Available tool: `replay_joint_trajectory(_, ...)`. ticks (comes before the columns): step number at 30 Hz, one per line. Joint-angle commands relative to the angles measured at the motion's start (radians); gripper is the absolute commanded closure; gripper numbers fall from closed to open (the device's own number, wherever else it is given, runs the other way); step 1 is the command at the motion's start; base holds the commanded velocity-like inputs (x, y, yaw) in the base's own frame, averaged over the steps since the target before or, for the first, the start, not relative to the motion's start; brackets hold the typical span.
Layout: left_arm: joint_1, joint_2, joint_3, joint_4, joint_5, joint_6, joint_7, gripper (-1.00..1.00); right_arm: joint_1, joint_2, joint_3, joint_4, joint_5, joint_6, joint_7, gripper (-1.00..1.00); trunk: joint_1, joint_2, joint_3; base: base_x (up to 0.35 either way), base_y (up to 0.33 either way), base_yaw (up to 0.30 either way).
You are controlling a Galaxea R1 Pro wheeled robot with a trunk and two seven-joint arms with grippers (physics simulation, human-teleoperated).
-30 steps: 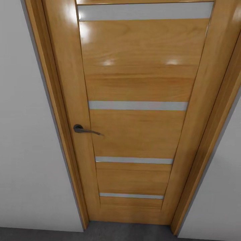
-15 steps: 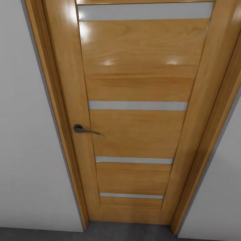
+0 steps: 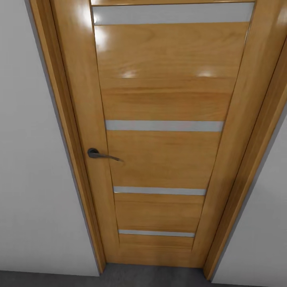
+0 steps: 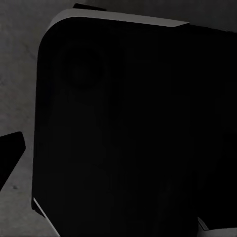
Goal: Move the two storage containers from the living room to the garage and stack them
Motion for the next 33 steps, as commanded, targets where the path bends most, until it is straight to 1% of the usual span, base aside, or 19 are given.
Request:
replay_joint_trajectory(1, 0.000, 0.000, 0.002, 0.000, 0.008, -0.001, -0.001, -1.00, 0.000, 0.000, 0.007, 0.000, 0.000, -0.003, -0.001, -1.00, 0.000, 0.000, -0.001, 0.000, 0.000, 0.000)
replay_joint_trajectory(5, 0.000, 0.000, -0.001, 0.000, 0.007, 0.000, -0.001, -1.00, 0.000, 0.001, 0.011, -0.001, 0.002, -0.006, -0.002, -1.00, 0.000, 0.000, -0.001, 0.106, 0.000, 0.000)
replay_joint_trajectory(13, 0.000, 0.000, -0.004, 0.000, 0.006, -0.001, -0.001, -1.00, 0.000, 0.001, 0.010, -0.018, 0.003, -0.007, -0.003, -1.00, 0.000, 0.000, -0.001, 0.292, 0.000, 0.000)
replay_joint_trajectory(18, 0.000, 0.000, -0.001, 0.000, 0.006, -0.001, -0.001, -1.00, -0.001, 0.001, 0.008, -0.046, 0.003, -0.002, -0.005, -1.00, 0.000, 0.000, -0.001, 0.264, 0.000, 0.000)
replay_joint_trajectory(26, 0.000, 0.000, 0.000, 0.000, 0.006, -0.002, -0.001, -1.00, 0.000, 0.000, 0.000, -0.065, -0.007, 0.000, -0.007, -1.00, 0.000, 0.000, -0.001, 0.040, 0.000, -0.023)
replay_joint_trajectory(33, 0.000, 0.000, 0.000, -0.001, 0.006, -0.003, -0.001, -1.00, 0.000, 0.000, 0.000, -0.066, -0.008, 0.001, -0.006, -1.00, 0.000, 0.000, -0.001, 0.002, 0.000, -0.198)
